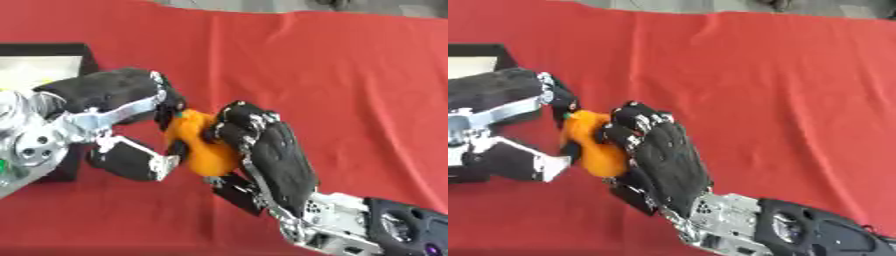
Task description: Pick up the objects with one hand, pass them to the other hand, and then place them into the box on the other side of the table.
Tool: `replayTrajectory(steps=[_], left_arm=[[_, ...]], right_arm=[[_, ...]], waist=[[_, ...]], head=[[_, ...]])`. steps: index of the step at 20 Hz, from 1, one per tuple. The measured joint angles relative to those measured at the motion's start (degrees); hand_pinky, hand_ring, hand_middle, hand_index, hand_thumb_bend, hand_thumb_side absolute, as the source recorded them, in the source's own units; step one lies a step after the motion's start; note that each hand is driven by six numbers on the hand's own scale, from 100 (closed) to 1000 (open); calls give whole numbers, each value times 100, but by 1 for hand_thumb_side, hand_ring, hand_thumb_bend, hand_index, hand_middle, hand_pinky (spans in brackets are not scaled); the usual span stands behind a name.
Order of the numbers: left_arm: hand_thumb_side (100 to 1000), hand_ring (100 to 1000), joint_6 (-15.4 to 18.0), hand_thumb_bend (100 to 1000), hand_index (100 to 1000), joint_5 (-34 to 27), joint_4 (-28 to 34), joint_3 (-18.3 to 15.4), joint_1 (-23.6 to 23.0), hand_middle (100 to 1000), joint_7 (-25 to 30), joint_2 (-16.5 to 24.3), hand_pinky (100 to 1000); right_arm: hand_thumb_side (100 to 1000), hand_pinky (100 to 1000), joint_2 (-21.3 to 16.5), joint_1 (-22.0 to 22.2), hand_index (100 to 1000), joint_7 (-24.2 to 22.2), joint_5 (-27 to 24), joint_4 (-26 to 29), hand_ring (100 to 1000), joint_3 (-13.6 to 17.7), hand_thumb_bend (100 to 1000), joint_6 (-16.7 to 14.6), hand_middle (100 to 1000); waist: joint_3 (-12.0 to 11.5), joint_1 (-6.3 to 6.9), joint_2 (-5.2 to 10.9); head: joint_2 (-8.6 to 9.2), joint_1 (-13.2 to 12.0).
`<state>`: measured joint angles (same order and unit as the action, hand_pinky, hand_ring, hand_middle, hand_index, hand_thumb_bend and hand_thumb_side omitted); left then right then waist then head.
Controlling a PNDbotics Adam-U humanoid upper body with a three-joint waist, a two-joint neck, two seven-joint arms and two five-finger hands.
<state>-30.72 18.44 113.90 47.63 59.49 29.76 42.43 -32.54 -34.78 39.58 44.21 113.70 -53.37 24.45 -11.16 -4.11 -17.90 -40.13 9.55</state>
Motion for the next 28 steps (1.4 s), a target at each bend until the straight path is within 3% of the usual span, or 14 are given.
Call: replayTrajectory(steps=[4, 9, 12, 17, 20, 21, 24, 28], left_arm=[[258, 569, -16, 100, 380, -171, 0, 18, 5, 429, -173, -1, 802], [245, 542, 5, 100, 200, -335, 0, 19, 25, 410, -422, -6, 773], [244, 529, 14, 100, 160, -403, 0, 20, 49, 392, -604, -32, 757], [245, 511, 30, 100, 141, -361, -1, 23, 56, 371, -894, -52, 735], [245, 505, 92, 100, 128, -213, -1, 25, 57, 356, -1028, -55, 731], [245, 504, 119, 100, 123, -158, -1, 25, 57, 353, -1063, -55, 730], [244, 502, 187, 100, 112, -17, -1, 28, 56, 348, -1124, -55, 729], [259, 502, 248, 100, 105, 176, 1, 47, 51, 343, -1115, -55, 729]], right_arm=[[100, 257, 0, 1, 489, 26, 0, 0, 570, 0, 199, -26, 375], [100, 285, 1, 1, 504, 58, 0, 0, 579, 0, 218, -58, 390], [100, 301, 1, 1, 515, 71, 21, 0, 585, 3, 254, -71, 402], [100, 349, 1, 0, 574, 62, 125, 0, 612, 22, 520, -62, 466], [100, 383, 1, -2, 635, 36, 242, 0, 645, 42, 619, -36, 515], [100, 390, 1, -2, 650, 22, 279, 0, 656, 46, 572, -22, 529], [248, 419, 1, -2, 692, -38, 383, 0, 703, 66, 447, 38, 595], [379, 458, 1, -2, 778, -150, 468, 0, 768, 69, 388, 150, 692]], waist=[[0, 0, 0], [0, -1, 0], [0, -1, 0], [9, -1, 0], [11, -1, 1], [13, -1, 1], [17, 0, 1], [18, 0, 1]], head=[[0, 0], [0, -2], [0, -5], [0, -14], [0, -16], [-1, -16], [-1, -16], [-1, -16]])
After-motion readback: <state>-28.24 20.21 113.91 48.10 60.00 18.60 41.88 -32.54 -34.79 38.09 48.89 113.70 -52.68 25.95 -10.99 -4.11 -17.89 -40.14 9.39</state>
